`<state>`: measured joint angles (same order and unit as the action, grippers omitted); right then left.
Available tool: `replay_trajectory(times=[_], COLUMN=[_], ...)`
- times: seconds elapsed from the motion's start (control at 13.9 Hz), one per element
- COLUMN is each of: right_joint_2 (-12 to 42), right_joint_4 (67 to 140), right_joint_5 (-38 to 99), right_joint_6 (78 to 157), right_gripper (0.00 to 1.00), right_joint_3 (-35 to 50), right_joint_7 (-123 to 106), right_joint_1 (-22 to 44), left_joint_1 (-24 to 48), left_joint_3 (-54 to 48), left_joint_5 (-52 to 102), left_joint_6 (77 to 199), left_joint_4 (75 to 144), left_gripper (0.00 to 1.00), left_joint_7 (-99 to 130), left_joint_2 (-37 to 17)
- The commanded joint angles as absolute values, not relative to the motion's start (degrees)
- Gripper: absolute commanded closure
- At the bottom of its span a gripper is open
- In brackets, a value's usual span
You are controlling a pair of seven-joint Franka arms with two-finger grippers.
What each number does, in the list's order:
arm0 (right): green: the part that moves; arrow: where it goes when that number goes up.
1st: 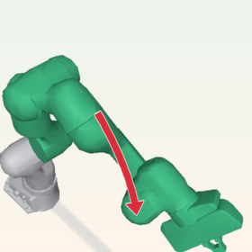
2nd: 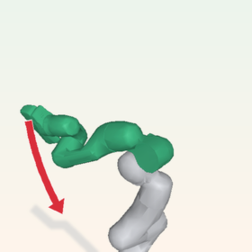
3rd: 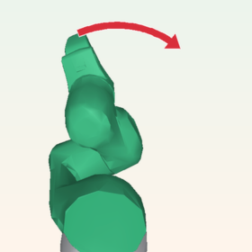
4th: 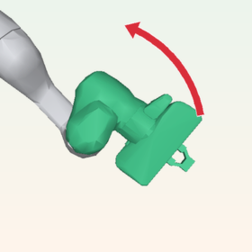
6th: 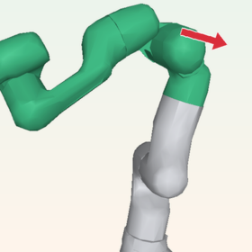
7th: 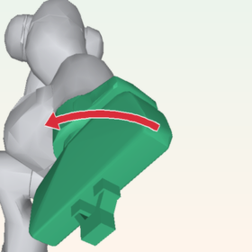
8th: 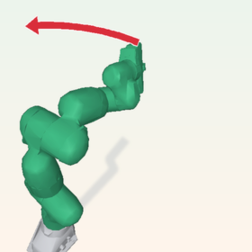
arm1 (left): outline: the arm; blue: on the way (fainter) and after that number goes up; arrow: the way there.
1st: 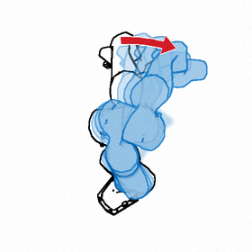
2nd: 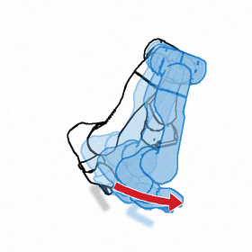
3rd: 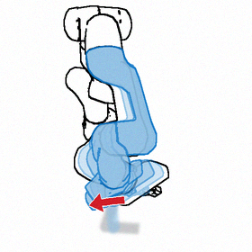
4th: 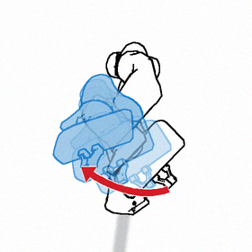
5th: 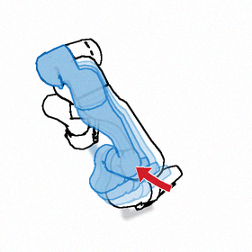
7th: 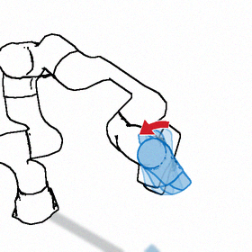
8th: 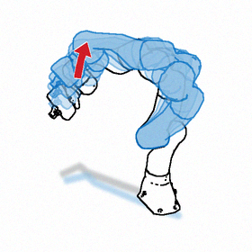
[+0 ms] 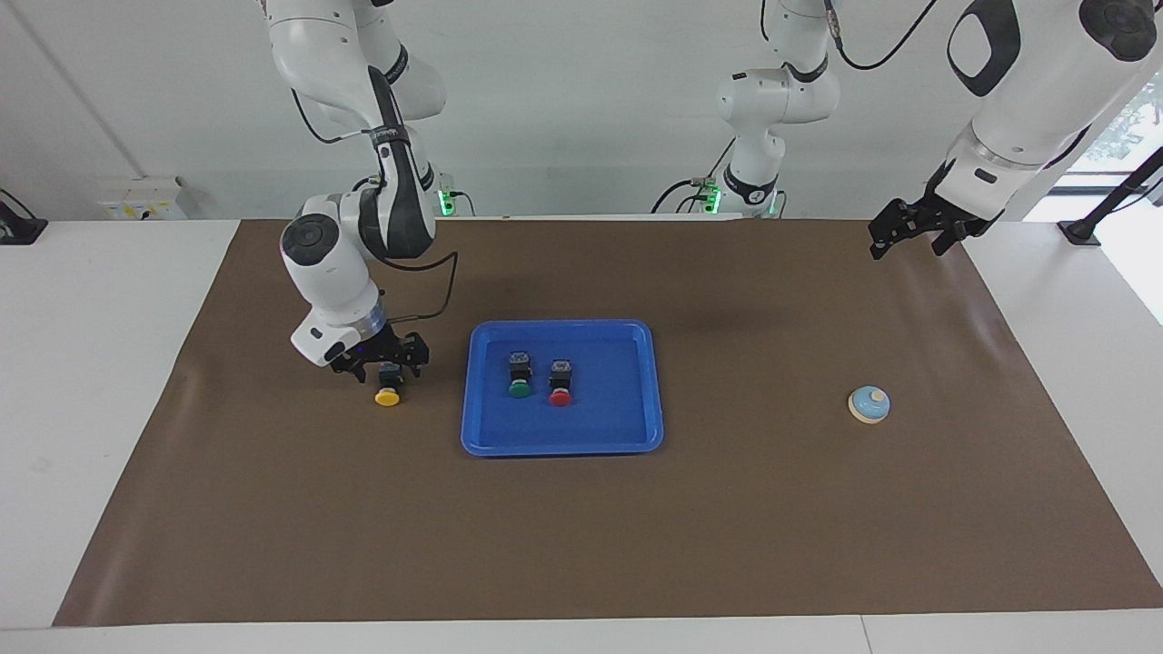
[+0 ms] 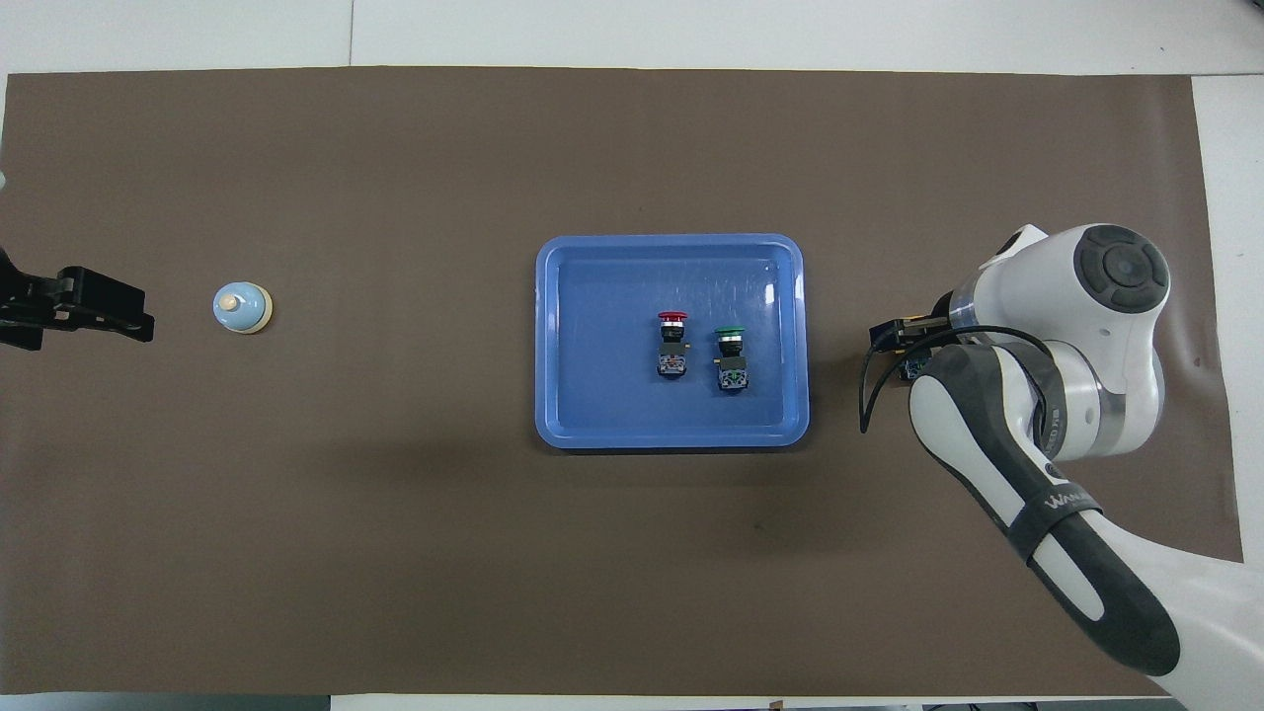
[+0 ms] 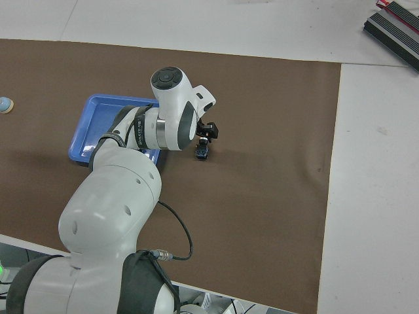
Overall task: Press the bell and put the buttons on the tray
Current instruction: 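Move the right gripper back and grasp the yellow button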
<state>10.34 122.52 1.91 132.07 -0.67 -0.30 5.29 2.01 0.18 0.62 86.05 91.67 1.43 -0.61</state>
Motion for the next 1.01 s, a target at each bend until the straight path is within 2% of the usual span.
replay_trajectory(times=[0.0, 0.22, 0.29, 0.36, 0.43, 0.5, 0.57, 0.79, 0.93], right_joint_2=[8.61, 8.53, 8.61, 8.87, 8.96, 9.05, 9.05, 8.97, 9.49], right_joint_4=[126.20, 128.67, 128.76, 128.85, 129.46, 129.98, 129.90, 127.81, 121.15], right_joint_5=[1.67, 1.67, 1.67, 1.67, 1.67, 1.67, 1.67, 1.93, 2.28], right_joint_6=[134.64, 140.09, 140.18, 140.27, 140.36, 140.62, 140.62, 139.05, 130.82], right_gripper=[0.00, 0.03, 0.08, 0.16, 0.34, 0.70, 1.00, 1.00, 1.00], right_joint_3=[0.00, 0.09, 0.09, 0.09, 0.09, 0.09, 0.09, 0.17, 0.61], right_joint_7=[-0.97, -0.79, -0.79, -0.70, -0.70, -0.70, -0.79, 0.69, 2.71], right_joint_1=[4.48, 4.66, 4.66, 4.57, 4.57, 4.66, 4.83, 5.27, 5.45], left_joint_1=[2.11, 2.11, 2.11, 2.11, 2.11, 2.11, 2.11, 2.11, 2.11], left_joint_3=[0.44, 0.44, 0.44, 0.44, 0.44, 0.44, 0.44, 0.44, 0.44], left_joint_5=[0.62, 0.62, 0.62, 0.62, 0.62, 0.62, 0.62, 0.62, 0.62], left_joint_6=[85.34, 85.34, 85.34, 85.34, 85.34, 85.34, 85.34, 85.34, 85.34], left_joint_4=[91.93, 91.93, 91.93, 91.93, 91.93, 91.93, 91.93, 91.93, 91.93], left_gripper=[0.00, 0.00, 0.00, 0.00, 0.00, 0.00, 0.00, 0.00, 0.00], left_joint_7=[1.49, 1.49, 1.49, 1.49, 1.49, 1.49, 1.49, 1.49, 1.49], left_joint_2=[0.00, 0.00, 0.00, 0.00, 0.00, 0.00, 0.00, 0.00, 0.00])
